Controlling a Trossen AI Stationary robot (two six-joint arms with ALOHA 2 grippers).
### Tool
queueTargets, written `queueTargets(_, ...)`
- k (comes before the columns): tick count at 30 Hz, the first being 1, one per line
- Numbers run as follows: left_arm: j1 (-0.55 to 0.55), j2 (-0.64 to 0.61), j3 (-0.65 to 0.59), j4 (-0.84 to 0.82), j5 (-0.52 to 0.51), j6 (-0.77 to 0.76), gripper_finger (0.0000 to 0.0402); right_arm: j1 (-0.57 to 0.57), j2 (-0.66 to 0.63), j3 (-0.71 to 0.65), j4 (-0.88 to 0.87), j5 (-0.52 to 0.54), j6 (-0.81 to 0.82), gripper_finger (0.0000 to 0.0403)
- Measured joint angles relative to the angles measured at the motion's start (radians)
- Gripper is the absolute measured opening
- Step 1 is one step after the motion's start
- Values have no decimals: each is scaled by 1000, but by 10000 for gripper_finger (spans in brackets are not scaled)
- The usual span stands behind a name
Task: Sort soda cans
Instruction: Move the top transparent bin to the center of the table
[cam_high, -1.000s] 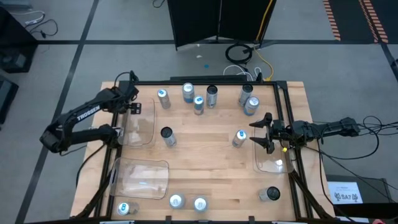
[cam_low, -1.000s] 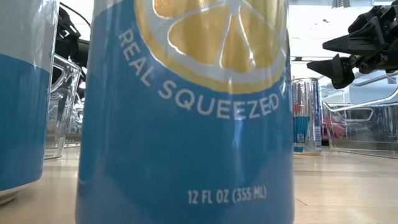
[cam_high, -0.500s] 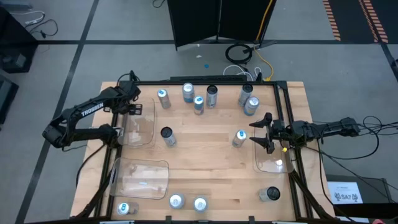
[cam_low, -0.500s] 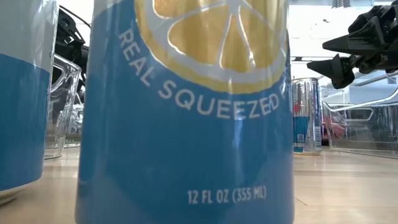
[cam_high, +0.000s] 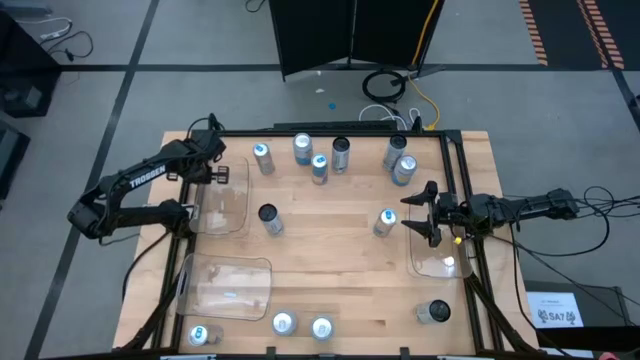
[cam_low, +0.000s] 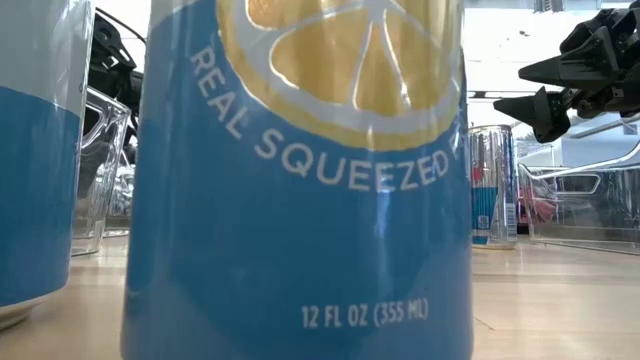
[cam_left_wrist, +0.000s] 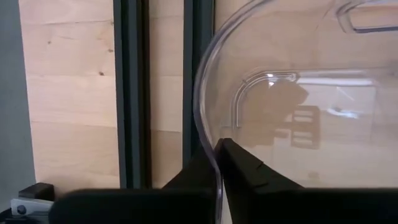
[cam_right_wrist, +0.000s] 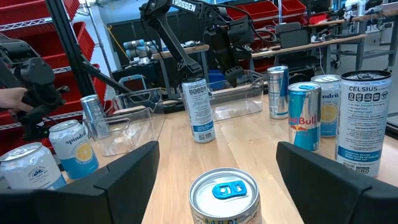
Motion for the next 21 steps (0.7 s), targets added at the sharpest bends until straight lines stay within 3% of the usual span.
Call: queueTargets(21,-1,-142,202,-168,-79,-50,12,0,0,0,0,0,0,318)
